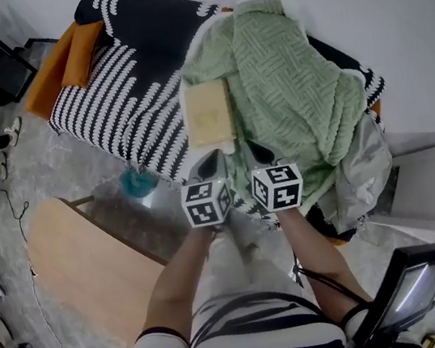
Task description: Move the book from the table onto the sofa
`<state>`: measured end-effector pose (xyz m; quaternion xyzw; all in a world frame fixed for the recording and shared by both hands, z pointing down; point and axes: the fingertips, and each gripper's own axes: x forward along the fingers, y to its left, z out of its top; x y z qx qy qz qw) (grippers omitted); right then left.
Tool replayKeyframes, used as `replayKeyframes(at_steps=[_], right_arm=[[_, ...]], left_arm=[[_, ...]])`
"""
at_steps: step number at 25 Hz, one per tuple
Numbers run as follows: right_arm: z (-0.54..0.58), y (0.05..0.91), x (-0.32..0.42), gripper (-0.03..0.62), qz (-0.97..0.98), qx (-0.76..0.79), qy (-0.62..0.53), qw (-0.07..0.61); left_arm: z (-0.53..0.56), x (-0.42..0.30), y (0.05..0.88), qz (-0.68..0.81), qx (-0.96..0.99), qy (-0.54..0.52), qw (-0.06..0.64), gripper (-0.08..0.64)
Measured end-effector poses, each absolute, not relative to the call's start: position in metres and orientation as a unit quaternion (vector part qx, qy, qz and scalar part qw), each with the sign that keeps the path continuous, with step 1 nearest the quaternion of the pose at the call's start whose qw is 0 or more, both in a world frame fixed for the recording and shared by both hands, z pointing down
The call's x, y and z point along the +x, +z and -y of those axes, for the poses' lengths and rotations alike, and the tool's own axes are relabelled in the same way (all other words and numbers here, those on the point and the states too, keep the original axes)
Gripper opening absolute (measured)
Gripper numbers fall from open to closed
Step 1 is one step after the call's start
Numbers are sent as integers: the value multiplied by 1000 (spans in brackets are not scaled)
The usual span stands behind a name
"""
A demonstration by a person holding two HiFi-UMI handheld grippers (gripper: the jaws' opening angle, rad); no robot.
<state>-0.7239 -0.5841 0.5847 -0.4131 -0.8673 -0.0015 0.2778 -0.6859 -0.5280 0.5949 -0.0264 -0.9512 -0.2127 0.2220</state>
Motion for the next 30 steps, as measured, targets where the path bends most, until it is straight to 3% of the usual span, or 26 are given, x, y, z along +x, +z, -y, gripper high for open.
replayKeyframes(at_steps=[20,30], right_arm=[[648,457,-629,0,887,-448,-4,112],[690,424,-586,0,894,-443,-6,59]], left_arm=[[600,-603,459,996,13,-79,47,5],[631,-557,416,995,2,-95,-11,5]])
